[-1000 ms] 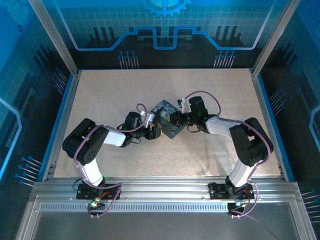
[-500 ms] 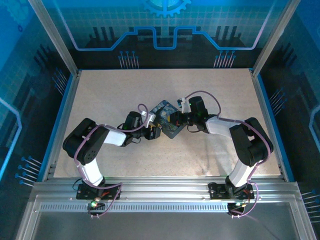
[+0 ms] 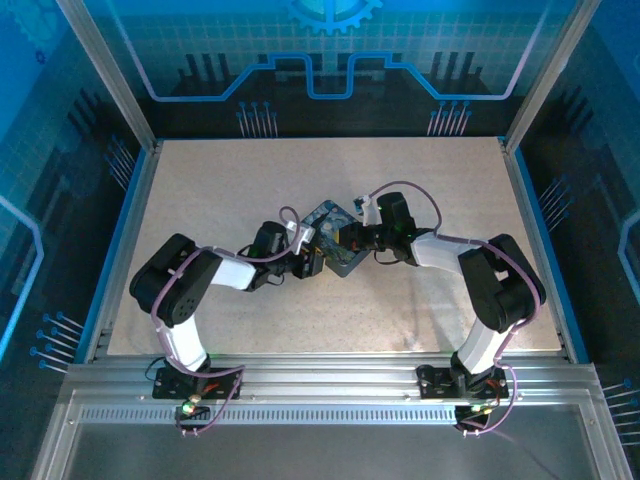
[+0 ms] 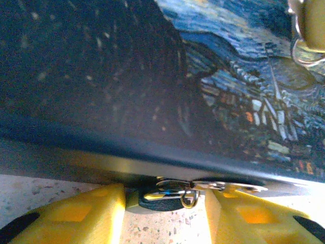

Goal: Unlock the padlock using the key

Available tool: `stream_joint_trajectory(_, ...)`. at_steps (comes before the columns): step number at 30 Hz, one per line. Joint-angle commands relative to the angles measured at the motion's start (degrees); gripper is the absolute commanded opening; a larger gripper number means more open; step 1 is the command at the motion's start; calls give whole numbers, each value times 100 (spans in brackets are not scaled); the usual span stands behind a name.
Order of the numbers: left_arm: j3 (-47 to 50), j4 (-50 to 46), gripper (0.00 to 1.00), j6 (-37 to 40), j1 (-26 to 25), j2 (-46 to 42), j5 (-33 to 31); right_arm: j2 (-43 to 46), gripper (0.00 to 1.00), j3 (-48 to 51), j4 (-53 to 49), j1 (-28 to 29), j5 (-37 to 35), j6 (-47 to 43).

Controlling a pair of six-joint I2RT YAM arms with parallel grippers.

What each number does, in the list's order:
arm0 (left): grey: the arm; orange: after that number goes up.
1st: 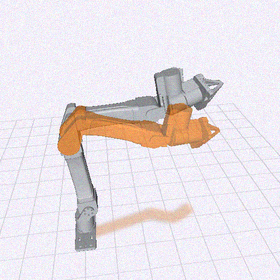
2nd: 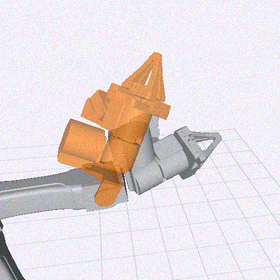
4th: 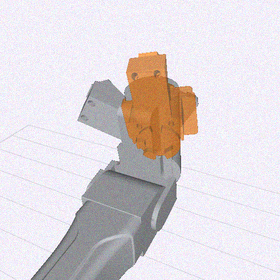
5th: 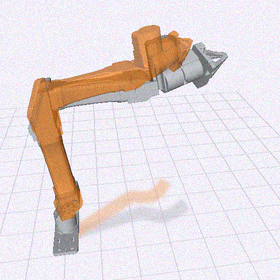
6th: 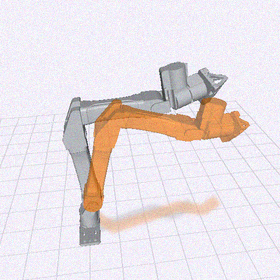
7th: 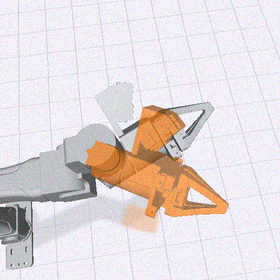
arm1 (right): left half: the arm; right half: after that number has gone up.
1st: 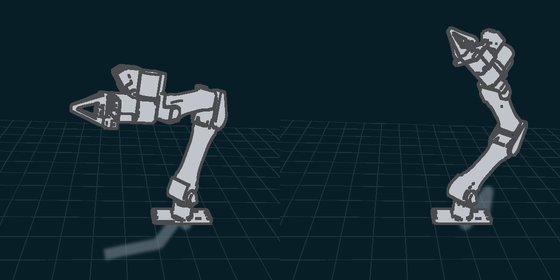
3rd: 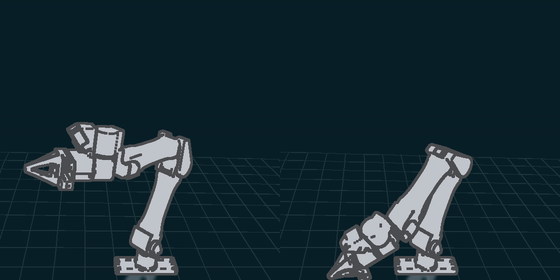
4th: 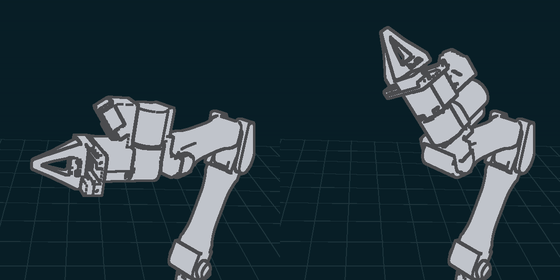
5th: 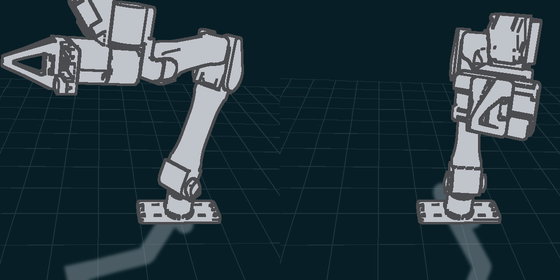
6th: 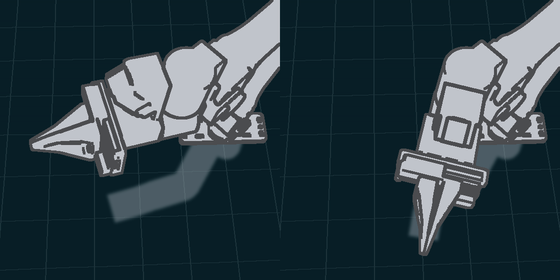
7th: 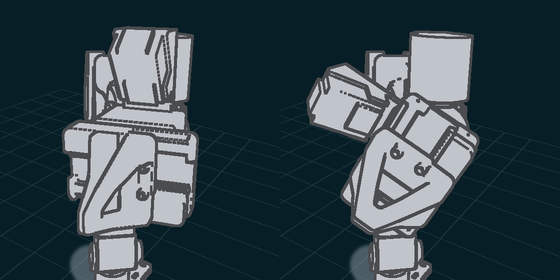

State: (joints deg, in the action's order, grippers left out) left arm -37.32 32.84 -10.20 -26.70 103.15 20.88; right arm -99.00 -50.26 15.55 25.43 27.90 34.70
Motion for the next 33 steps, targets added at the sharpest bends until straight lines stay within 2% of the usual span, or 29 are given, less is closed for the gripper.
stream_joint_trajectory(1, -6, 19, 44, -43, -130, 66, 232, -270, 0, 43, -457, 72, -21, -29)
stream_joint_trajectory(15, 119, 588, 40, -837, -179, 130, 91, -269, 0, 25, -456, 85, -15, -7)
stream_joint_trajectory(24, 155, 595, 38, -914, -346, 175, -214, -317, 0, 22, -391, 111, -4, 48)
stream_joint_trajectory(33, 129, 522, 31, -979, -468, 147, -444, -301, 0, 44, -312, 138, -13, 107)
